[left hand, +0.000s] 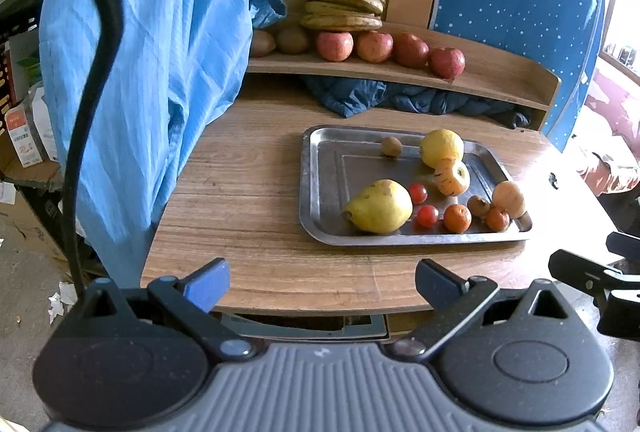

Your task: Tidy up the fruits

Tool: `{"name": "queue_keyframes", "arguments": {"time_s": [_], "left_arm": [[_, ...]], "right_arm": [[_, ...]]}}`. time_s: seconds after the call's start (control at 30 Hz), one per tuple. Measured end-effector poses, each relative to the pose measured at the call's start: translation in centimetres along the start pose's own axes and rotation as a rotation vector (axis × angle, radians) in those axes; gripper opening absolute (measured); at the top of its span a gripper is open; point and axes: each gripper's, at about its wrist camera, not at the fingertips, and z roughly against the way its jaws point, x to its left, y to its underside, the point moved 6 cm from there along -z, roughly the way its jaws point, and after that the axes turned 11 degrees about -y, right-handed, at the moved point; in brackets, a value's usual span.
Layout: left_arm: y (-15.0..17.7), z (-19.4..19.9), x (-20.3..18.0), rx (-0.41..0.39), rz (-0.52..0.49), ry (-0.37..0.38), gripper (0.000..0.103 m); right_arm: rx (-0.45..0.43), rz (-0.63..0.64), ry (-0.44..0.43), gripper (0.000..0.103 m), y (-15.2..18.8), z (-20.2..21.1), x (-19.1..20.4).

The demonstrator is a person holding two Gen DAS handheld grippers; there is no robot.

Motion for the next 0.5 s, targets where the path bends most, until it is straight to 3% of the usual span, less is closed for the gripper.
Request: {"name": "queue_keyframes", "arguments": {"time_s": [0.5], "left_arm": [[0.66,0.60,0.19,0.002,-0.008,0.000,0.101]], "right_arm": [[0.013,0.007,-0.006,0.102,0.55,0.37,0.41]]}}
